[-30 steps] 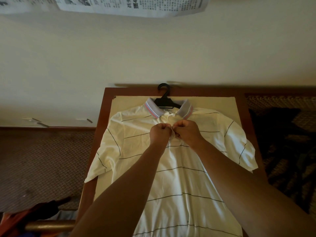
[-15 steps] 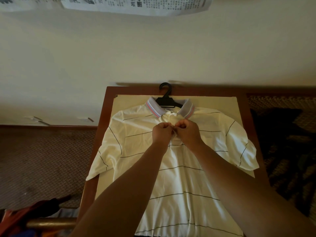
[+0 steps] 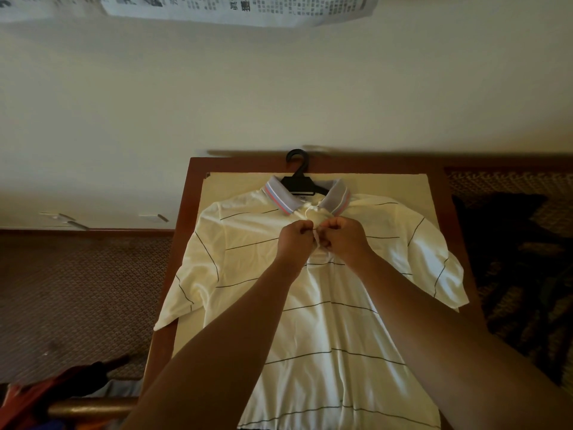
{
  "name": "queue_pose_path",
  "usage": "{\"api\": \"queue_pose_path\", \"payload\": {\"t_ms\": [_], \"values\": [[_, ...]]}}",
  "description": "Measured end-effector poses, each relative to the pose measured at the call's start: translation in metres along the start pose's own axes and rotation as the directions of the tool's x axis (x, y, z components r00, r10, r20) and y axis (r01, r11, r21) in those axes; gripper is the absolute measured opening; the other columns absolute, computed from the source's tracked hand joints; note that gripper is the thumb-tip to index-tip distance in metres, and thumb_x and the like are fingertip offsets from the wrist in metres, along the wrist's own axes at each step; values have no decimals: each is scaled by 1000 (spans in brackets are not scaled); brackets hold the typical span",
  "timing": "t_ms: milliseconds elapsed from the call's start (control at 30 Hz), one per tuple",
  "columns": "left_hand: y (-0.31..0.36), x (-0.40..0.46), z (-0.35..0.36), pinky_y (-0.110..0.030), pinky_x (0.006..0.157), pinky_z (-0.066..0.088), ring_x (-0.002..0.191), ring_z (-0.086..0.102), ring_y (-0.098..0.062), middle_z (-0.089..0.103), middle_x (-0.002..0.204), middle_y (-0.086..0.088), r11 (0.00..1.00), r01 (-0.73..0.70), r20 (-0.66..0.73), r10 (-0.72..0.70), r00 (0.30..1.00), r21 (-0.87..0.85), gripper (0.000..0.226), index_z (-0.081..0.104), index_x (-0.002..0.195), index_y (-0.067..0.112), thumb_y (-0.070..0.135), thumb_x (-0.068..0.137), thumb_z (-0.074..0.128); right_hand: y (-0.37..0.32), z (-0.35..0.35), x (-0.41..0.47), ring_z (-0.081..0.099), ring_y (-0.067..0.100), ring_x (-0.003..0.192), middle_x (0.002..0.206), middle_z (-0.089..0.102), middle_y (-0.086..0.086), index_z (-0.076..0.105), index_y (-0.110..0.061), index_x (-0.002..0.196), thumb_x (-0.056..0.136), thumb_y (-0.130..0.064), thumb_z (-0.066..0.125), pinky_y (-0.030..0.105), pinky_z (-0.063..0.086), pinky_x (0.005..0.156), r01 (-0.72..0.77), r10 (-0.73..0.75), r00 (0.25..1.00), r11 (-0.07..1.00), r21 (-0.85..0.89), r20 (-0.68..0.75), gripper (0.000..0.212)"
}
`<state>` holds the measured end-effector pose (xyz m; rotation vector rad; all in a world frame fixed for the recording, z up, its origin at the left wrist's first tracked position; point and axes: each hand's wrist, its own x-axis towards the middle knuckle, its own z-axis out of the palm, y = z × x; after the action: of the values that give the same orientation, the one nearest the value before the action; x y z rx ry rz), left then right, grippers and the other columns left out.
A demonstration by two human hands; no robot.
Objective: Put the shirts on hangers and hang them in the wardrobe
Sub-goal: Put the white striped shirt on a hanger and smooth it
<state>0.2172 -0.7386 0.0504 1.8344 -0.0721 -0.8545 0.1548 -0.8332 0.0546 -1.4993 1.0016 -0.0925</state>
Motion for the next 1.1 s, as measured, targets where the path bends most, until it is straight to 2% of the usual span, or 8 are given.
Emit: {"api": "queue_pose_path", "payload": {"t_ms": [67, 167, 267, 533, 667, 800, 967, 1100], "values": [[0, -2, -1, -21, 66, 43, 76, 51, -17, 58, 81, -8, 999, -22, 27, 21, 999, 37, 28, 56, 72, 22, -2, 86, 52, 0, -3, 3, 54, 17, 56, 64, 59, 9, 64, -9, 74, 86, 6, 58, 27, 50, 59, -30, 30, 999, 1000, -3, 38, 20], [-4, -2, 1, -18, 65, 42, 79, 55, -13, 61, 86, -1, 974, -93, 9, 93, 996, 205, 5, 61, 90, 16, 11, 89, 60, -2, -6, 6, 50, 18, 57, 64, 55, 11, 61, -4, 75, 86, 10, 52, 29, 46, 58, -89, 85, 990, 996, 26, 115, 20], [-5, 0, 2, -7, 56, 36, 78, 53, -12, 60, 83, 2, 941, -118, -51, 141, 989, 316, 13, 65, 99, 9, 16, 89, 59, -7, -7, 6, 48, 15, 56, 66, 52, 10, 58, -6, 74, 88, 10, 48, 27, 45, 59, -136, 130, 980, 990, 29, 153, 24], [-3, 4, 2, -23, 68, 39, 79, 54, -16, 66, 91, -6, 888, -116, -65, 161, 985, 445, 15, 64, 101, 8, 17, 92, 55, -13, -11, 6, 45, 14, 52, 66, 53, 8, 57, -8, 73, 91, 6, 43, 20, 36, 42, -136, 146, 971, 989, -63, 192, 27], [-6, 7, -1, -30, 70, 46, 77, 56, -18, 63, 84, -3, 876, -148, -41, 188, 981, 459, 12, 63, 94, 8, 18, 91, 57, -9, -11, 8, 48, 17, 53, 65, 55, 9, 62, -4, 78, 92, 5, 47, 24, 39, 44, -107, 117, 987, 990, -93, 112, 23], [-5, 12, -10, -31, 69, 47, 78, 57, -20, 60, 83, -3, 896, -166, -54, 205, 977, 413, 13, 58, 97, 7, 14, 95, 48, -2, -1, 17, 64, 33, 82, 82, 66, 17, 68, -3, 84, 92, -12, 55, 40, 54, 75, -60, 49, 997, 982, -180, -66, 18], [2, 17, -20, -27, 73, 47, 88, 60, -20, 64, 97, -5, 868, -196, -125, 280, 952, 456, 23, 59, 110, 11, 7, 95, 43, -24, 21, 20, 65, 29, 97, 103, 68, 14, 60, -2, 116, 86, -57, 58, 37, 53, 84, -186, 154, 962, 973, -133, -224, 63], [10, 29, -19, -31, 77, 49, 95, 61, -24, 60, 110, -8, 766, -266, -83, 382, 921, 585, 29, 61, 118, 13, 11, 96, 42, -36, 24, 24, 62, 32, 107, 116, 65, 18, 34, -3, 145, 89, -24, 63, 36, 50, 91, -185, 140, 954, 971, -154, -265, 67]]}}
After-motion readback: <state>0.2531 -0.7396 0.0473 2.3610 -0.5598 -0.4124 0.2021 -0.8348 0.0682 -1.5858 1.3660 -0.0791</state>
